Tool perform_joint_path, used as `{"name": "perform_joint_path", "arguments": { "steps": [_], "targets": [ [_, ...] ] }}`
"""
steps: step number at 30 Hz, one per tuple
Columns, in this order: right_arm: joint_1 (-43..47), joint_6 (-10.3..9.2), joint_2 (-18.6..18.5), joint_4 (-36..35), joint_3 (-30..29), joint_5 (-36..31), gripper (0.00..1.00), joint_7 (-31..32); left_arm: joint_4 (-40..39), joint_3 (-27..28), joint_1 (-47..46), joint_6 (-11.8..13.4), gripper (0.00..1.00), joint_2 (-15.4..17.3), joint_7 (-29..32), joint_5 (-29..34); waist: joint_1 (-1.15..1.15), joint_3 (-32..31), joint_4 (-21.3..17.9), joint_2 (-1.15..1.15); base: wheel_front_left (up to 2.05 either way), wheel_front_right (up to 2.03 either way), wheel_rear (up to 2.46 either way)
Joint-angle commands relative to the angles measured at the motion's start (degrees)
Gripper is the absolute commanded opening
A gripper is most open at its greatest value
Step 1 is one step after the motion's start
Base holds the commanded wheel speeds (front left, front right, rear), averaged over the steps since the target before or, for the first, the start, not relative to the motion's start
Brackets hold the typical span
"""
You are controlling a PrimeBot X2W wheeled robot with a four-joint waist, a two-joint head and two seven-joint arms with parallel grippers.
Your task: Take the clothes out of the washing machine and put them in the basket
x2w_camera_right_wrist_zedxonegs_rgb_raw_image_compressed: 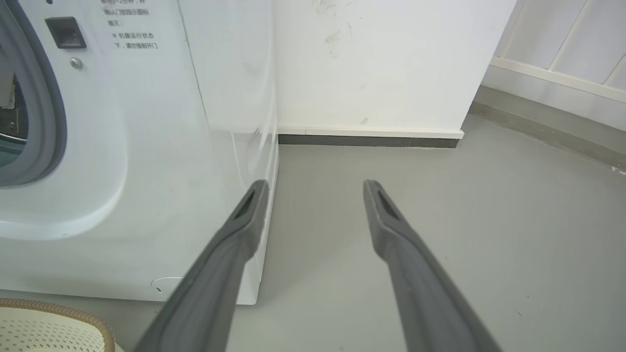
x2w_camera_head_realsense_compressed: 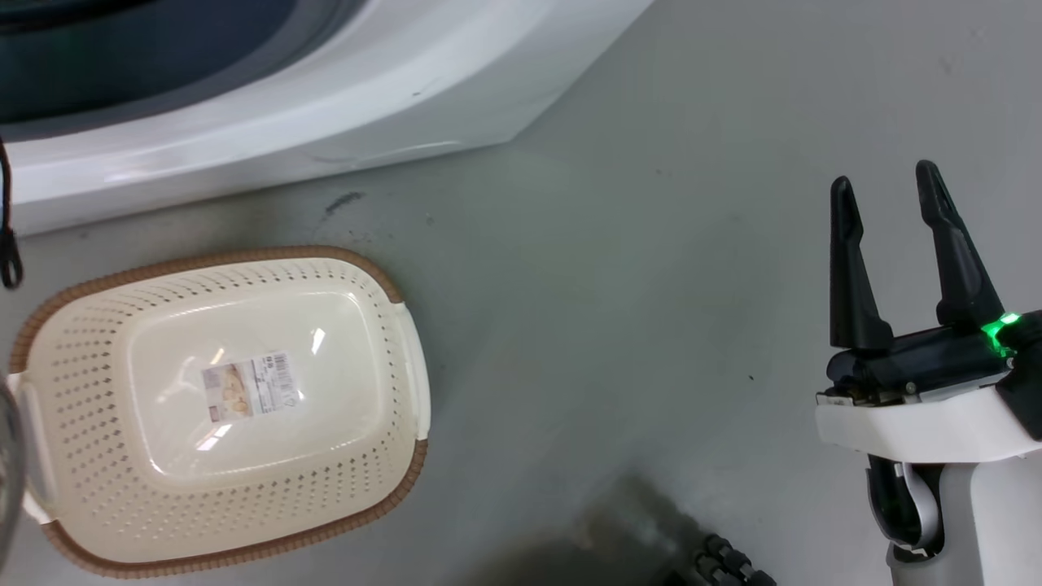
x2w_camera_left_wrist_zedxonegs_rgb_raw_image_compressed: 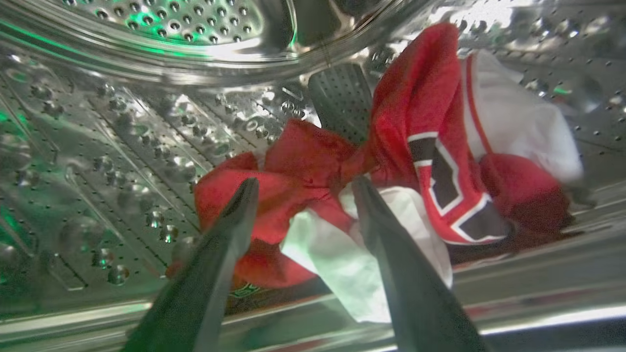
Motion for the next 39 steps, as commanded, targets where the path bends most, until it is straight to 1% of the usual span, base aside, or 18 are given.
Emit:
{"name": "perform_joint_path", "arguments": {
  "steps": [1,7,10,14,24,25,26,27,31,35,39],
  "targets": [
    [-1.42,-0.04,0.20,-0.25,0.04,0.36,1.00,-0.14,0.65,-0.44,-1.83,-0.13,1.00,0.86,1.76,-0.07,-0.02,1.72,-1.14,0.00,0.00,0.00,0.00],
    [-2.36,-0.04,0.20,-0.44,0.03,1.91,1.00,-0.14,4.18,-2.48,-7.91,-0.79,1.00,2.20,11.73,-0.31,-0.02,4.33,-2.16,0.00,0.00,0.00,0.00],
    [-2.84,-0.04,0.19,-0.33,0.09,2.68,1.00,-0.13,5.38,-3.66,-10.00,-0.78,1.00,3.16,15.29,-0.10,-0.02,5.36,-2.39,0.00,0.00,0.00,0.00],
    [-3.44,-0.04,0.19,-0.24,0.40,3.07,1.00,-0.14,6.17,-5.56,-11.57,-0.89,1.00,3.44,18.10,0.19,-0.02,6.26,-2.67,0.00,0.00,0.00,0.00],
    [-3.65,-0.04,0.19,0.09,0.58,3.65,1.00,-0.14,6.76,-9.32,-12.24,-0.91,1.00,3.31,20.51,-1.31,-0.02,6.85,-3.08,0.00,0.00,0.00,0.00],
    [-3.69,-0.04,0.19,0.18,0.59,3.71,1.00,-0.14,6.70,-10.08,-12.00,-0.91,0.89,3.04,20.58,-1.41,-0.02,6.83,-3.13,0.00,0.00,0.00,0.00],
    [-3.72,-0.04,0.19,0.23,0.56,3.77,1.00,-0.14,6.68,-10.54,-11.87,-0.91,0.10,2.89,20.77,-1.81,-0.02,6.82,-3.17,0.00,0.00,0.00,0.00],
    [-3.72,-0.04,0.19,0.32,0.50,3.76,1.00,-0.14,6.52,-10.93,-11.80,-0.91,0.00,2.79,20.67,-2.23,-0.02,6.75,-3.19,0.00,0.00,0.00,0.00],
    [-3.41,-0.04,0.19,0.64,0.39,3.73,1.00,-0.13,5.82,-12.53,-11.26,-0.91,0.00,3.26,19.84,-3.75,-0.02,6.20,-3.23,0.00,0.00,0.00,0.00],
    [-2.51,-0.04,0.19,1.19,0.17,3.32,1.00,-0.14,4.34,-13.44,-9.23,-0.91,0.00,3.58,15.66,-6.30,-0.02,3.65,-2.97,0.00,0.00,0.00,0.00],
    [-1.46,-0.04,0.18,1.52,-0.30,2.41,1.00,-0.14,3.22,-13.79,-6.06,-0.91,0.00,3.13,11.73,-8.89,-0.02,0.18,-1.67,0.00,0.00,0.00,0.00]
  ]
}}
